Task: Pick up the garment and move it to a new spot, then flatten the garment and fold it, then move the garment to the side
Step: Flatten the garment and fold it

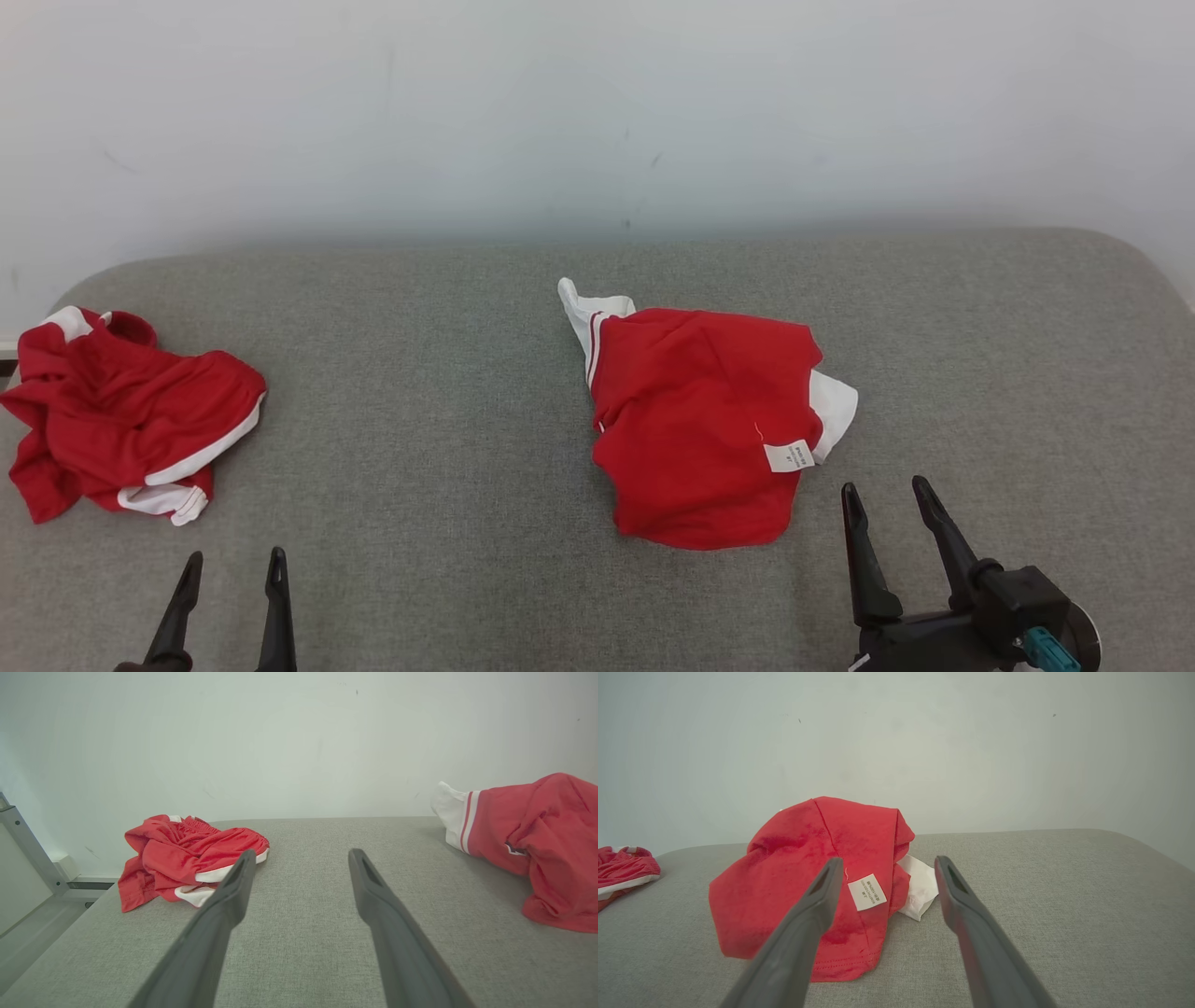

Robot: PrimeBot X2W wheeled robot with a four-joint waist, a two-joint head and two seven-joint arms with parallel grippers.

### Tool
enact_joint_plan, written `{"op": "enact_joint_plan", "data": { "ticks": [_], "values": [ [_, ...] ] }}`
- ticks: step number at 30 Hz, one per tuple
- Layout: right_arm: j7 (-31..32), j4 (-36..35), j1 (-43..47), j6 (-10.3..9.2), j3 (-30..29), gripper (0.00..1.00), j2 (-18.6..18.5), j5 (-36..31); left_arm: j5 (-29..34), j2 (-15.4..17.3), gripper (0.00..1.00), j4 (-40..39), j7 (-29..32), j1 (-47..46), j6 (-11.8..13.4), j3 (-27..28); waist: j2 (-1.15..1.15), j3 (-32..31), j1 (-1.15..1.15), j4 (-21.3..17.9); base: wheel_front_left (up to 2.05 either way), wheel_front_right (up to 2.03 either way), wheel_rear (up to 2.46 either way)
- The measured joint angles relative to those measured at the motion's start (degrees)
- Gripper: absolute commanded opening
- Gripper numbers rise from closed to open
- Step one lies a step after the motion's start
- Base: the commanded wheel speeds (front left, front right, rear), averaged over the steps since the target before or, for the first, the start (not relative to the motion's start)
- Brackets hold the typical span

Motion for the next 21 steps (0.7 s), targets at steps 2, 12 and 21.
{"op": "enact_joint_plan", "data": {
  "ticks": [2, 12, 21],
  "values": [
    [0.0, 0.03, 0.02, 0.0, -0.07, 1.0, 0.0, 0.0, 0.23, -0.26, 1.0, -0.04, 0.0, 0.0, -0.02, 0.37, 0.0, 0.04, 0.0, 0.09, 0.0, 0.0, 0.0],
    [0.0, 0.36, 0.04, 0.0, -0.03, 1.0, 0.0, 0.0, 0.87, -1.16, 1.0, -0.21, 0.0, 0.01, -0.59, 1.48, 0.0, 0.23, 0.0, 0.2, 0.0, 0.0, 0.0],
    [0.0, 0.54, 0.03, 0.0, 0.01, 1.0, 0.0, 0.0, 1.36, -1.45, 1.0, -0.1, 0.0, 0.0, -1.01, 2.24, 0.0, 0.37, 0.0, 0.03, 0.0, 0.0, 0.0]
  ]
}}
